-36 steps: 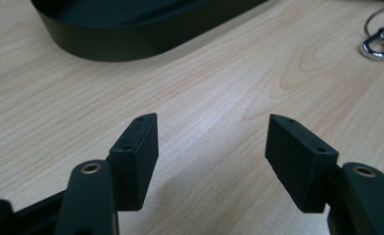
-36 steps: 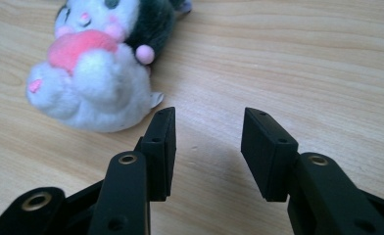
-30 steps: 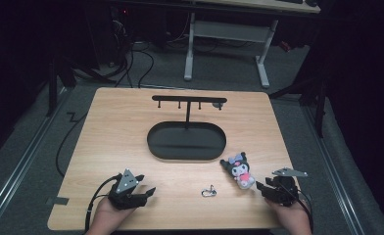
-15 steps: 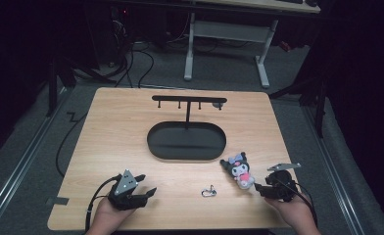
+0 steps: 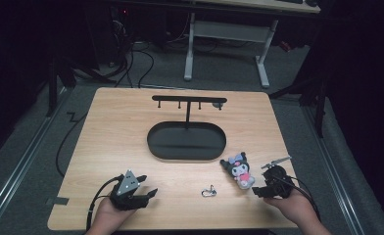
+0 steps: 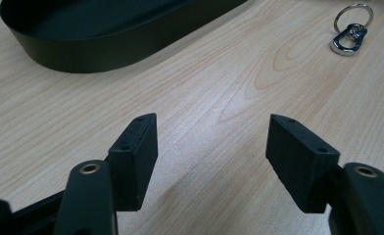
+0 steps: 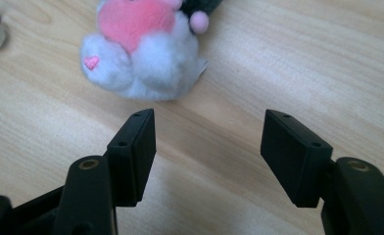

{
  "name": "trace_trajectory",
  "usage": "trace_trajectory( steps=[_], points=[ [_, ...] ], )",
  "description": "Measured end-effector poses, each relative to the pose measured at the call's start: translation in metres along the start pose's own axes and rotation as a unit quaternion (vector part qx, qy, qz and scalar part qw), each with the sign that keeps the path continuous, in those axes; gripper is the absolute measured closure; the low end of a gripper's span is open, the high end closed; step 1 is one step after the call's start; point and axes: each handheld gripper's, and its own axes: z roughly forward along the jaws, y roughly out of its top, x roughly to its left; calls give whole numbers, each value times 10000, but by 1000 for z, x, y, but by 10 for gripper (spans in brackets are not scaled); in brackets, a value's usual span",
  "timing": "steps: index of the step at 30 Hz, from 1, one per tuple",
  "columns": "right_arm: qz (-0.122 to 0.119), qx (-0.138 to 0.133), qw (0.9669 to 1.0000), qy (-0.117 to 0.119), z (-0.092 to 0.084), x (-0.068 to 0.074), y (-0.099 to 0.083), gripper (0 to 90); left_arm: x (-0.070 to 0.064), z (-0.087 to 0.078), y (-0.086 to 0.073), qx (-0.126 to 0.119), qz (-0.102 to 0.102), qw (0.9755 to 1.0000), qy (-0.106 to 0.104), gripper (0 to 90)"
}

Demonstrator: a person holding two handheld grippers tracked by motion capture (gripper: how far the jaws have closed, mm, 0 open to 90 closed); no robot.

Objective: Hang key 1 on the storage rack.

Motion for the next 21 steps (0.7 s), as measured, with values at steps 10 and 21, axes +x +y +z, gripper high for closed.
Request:
trace_trajectory(
  steps=[10,21],
  points=[
    [-281,610,9977,-42,0,9,9,306,-1,1,0,34,29,10000,-29,372],
    [-272,850,9960,-6,2,16,20,201,-1,1,0,53,49,10000,-50,372]
  ],
)
